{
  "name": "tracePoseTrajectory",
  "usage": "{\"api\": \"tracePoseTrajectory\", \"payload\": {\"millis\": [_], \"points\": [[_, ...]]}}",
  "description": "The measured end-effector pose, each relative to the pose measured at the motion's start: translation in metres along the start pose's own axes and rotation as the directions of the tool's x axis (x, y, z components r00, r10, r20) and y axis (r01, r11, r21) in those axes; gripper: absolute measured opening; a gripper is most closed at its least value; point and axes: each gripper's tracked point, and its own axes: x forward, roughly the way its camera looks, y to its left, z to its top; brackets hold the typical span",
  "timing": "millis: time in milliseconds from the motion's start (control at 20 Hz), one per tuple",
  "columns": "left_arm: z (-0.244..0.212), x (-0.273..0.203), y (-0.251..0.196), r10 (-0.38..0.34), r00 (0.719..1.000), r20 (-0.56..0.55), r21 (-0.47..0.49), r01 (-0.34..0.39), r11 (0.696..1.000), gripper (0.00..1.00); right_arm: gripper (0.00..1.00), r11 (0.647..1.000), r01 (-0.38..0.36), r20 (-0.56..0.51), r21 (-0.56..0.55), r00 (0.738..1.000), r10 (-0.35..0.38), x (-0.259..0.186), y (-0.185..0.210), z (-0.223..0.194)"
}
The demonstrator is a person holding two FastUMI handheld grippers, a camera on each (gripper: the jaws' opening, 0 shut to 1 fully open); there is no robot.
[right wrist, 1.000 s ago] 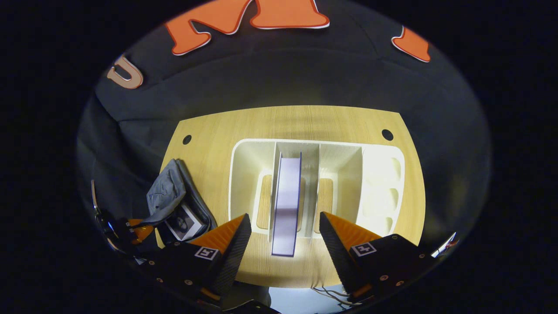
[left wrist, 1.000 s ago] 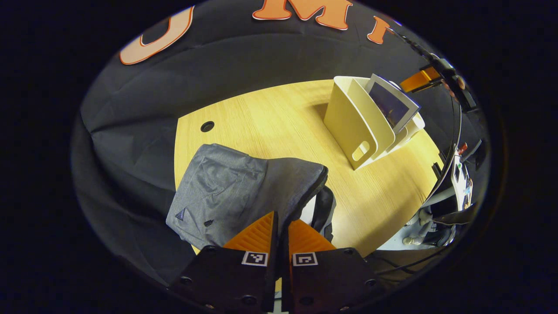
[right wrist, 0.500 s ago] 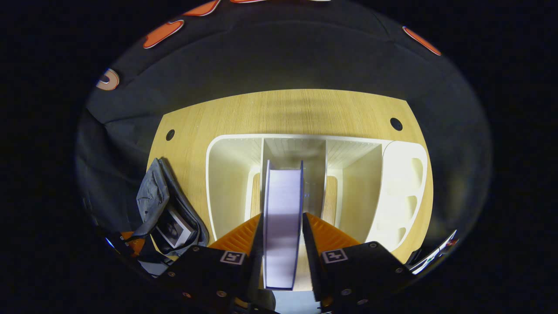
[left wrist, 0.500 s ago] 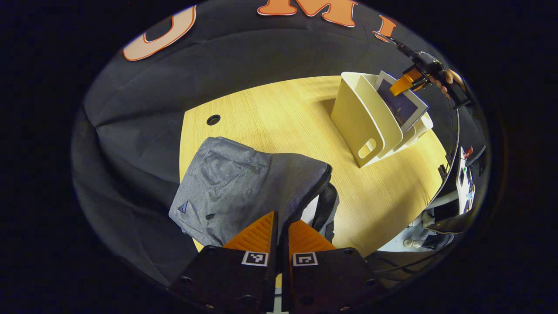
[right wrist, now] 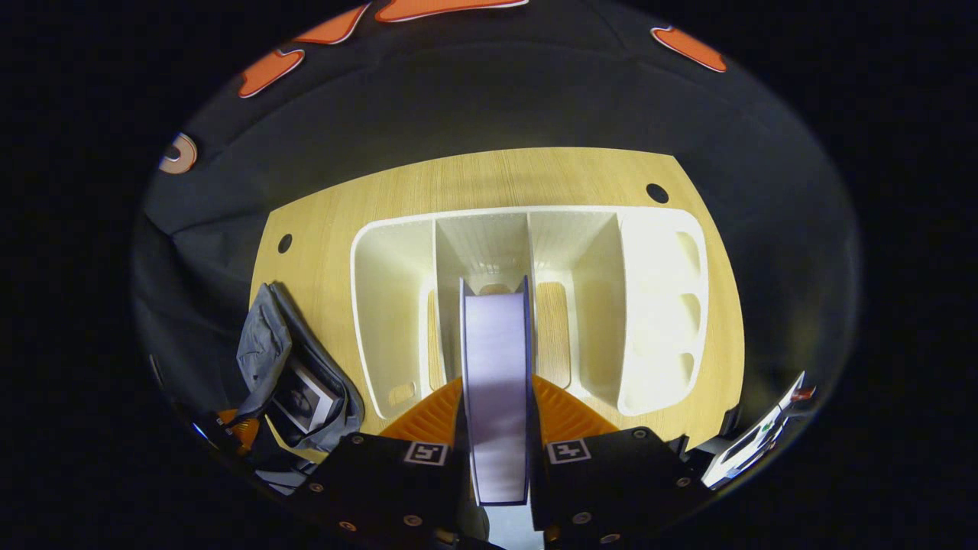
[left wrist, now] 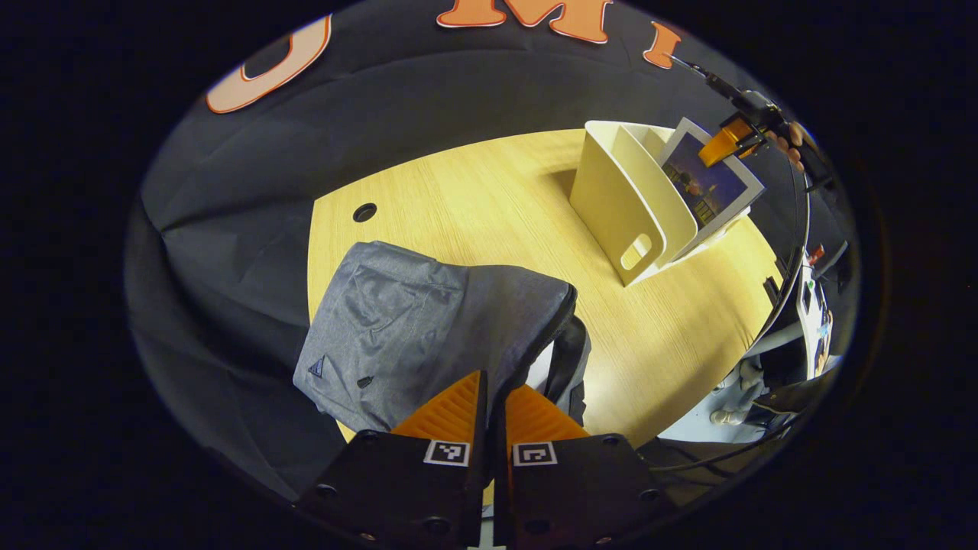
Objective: Open the schoolbag, grab two books from the bookshelf and put them into the schoolbag.
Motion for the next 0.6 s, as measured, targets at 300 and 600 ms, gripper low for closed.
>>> {"api": "tracePoseTrajectory", "payload": {"millis": [300, 600], "points": [[-0.004, -0.003, 0.003, -0.051, 0.999, 0.019, 0.067, 0.050, 0.997, 0.07, 0.31, 0.996, 0.008, 0.042, 0.093, 0.999, -0.012, -0.040, 0.004, -0.039], [-0.006, 0.000, 0.001, -0.110, 0.994, 0.023, 0.140, 0.105, 0.984, 0.07, 0.31, 0.983, -0.015, 0.064, 0.181, 0.998, 0.003, -0.065, 0.016, -0.096]]}}
